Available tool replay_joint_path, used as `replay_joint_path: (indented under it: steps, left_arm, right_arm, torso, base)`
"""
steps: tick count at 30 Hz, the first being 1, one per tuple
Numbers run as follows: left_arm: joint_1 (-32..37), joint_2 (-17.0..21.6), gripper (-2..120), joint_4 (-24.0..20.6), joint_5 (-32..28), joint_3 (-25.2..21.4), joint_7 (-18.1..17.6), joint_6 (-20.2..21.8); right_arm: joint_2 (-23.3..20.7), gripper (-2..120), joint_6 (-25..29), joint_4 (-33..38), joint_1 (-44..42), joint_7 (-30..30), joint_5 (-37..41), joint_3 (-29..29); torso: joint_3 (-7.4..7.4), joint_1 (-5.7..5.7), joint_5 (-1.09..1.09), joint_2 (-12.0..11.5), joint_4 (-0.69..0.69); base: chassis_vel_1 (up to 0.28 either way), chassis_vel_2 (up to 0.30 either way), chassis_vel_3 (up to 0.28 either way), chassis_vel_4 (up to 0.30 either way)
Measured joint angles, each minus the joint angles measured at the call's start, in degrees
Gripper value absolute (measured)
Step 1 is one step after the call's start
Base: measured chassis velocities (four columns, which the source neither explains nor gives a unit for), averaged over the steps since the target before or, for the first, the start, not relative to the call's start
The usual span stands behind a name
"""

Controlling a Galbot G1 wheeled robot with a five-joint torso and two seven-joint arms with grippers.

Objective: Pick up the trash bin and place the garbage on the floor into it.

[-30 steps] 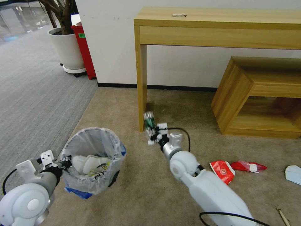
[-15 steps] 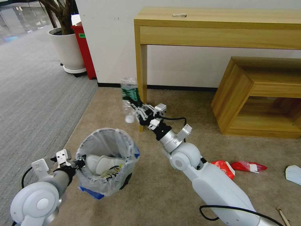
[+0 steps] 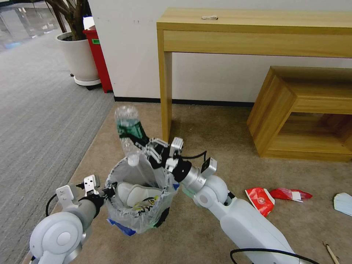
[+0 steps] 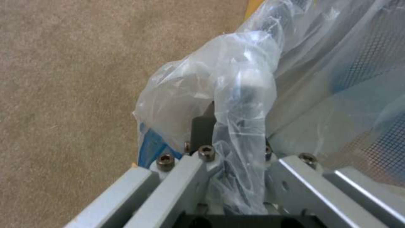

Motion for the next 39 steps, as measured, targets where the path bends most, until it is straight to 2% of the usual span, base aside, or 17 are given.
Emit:
replay_joint_path:
  steps: [14,16,18,20,21,23,27,30,31,33,35,36,39]
  left_arm:
    - [1.1,1.0,0,-1.6,-1.7,-2.6,-0.1,0.0]
    - [1.4,1.0,0,-2.0,-1.9,-2.8,-0.1,0.0]
    - [1.5,1.0,0,-2.2,-2.1,-2.8,-0.1,0.0]
    - [1.8,1.0,0,-2.7,-2.6,-2.8,-0.1,0.0]
    - [1.8,1.0,0,-2.7,-2.6,-2.8,-0.1,0.0]
    - [2.1,1.0,0,-3.2,-3.3,-2.8,-0.1,0.0]
    - [2.3,1.1,0,-3.6,-3.8,-2.8,-0.1,0.0]
    - [2.3,1.2,0,-3.8,-4.2,-2.9,-0.2,0.0]
    - [2.3,1.2,0,-3.8,-4.2,-2.9,-0.2,0.0]
    - [2.1,1.3,0,-3.8,-4.5,-3.0,-0.2,0.0]
    - [1.8,1.4,0,-3.7,-4.8,-3.1,-0.3,0.0]
    - [1.8,1.4,0,-3.7,-4.8,-3.1,-0.3,0.0]
    - [1.4,1.5,0,-3.3,-5.1,-3.3,-0.3,0.0]
  right_arm:
    - [-2.2,10,0.8,-1.6,-0.1,-3.5,-5.7,1.4]
    - [-2.3,20,0.9,-1.7,-0.1,-3.6,-6.0,1.6]
    - [-2.3,23,0.9,-1.8,-0.1,-3.6,-6.1,1.7]
    - [-2.3,33,1.0,-2.3,0.0,-3.6,-6.3,1.7]
    - [-2.3,33,1.0,-2.3,0.0,-3.6,-6.3,1.7]
    - [-2.1,44,1.1,-2.9,0.0,-3.6,-6.5,1.7]
    - [-1.8,53,1.3,-3.3,0.1,-3.7,-6.5,1.7]
    - [-1.4,68,1.4,-3.6,0.2,-3.8,-6.5,1.7]
    - [-1.4,68,1.4,-3.6,0.2,-3.8,-6.5,1.7]
    - [-1.3,76,1.4,-3.6,0.3,-4.1,-6.5,1.7]
    - [-1.4,88,1.4,-3.8,0.3,-4.5,-6.5,1.7]
    - [-1.4,88,1.4,-3.8,0.3,-4.5,-6.5,1.7]
    - [-1.5,99,1.4,-4.0,-0.1,-5.2,-6.5,1.7]
  torso:
    - [0.0,0.0,0.0,0.0,0.0]
    - [0.0,0.0,0.0,0.0,0.0]
    - [0.0,0.0,0.0,0.0,0.0]
    - [0.0,0.0,0.0,0.0,0.0]
    - [0.0,0.0,0.0,0.0,0.0]
    - [0.0,0.0,0.0,0.0,0.0]
    - [0.0,0.0,0.0,0.0,0.0]
    - [0.0,0.0,0.0,0.0,0.0]
    - [0.0,0.0,0.0,0.0,0.0]
    - [0.0,0.0,0.0,0.0,0.0]
    - [0.0,0.0,0.0,0.0,0.0]
    - [0.0,0.0,0.0,0.0,0.0]
    - [0.0,0.0,0.0,0.0,0.0]
  base:
    - [0.0,0.0,0.0,0.0]
    - [0.0,0.0,0.0,0.0]
    - [0.0,0.0,0.0,0.0]
    - [0.0,0.0,0.0,0.0]
    - [0.0,0.0,0.0,0.0]
    - [0.0,0.0,0.0,0.0]
    - [0.0,0.0,0.0,0.0]
    - [0.0,0.0,0.0,0.0]
    - [0.0,0.0,0.0,0.0]
    - [0.0,0.0,0.0,0.0]
    - [0.0,0.0,0.0,0.0]
    - [0.0,0.0,0.0,0.0]
    - [0.0,0.0,0.0,0.0]
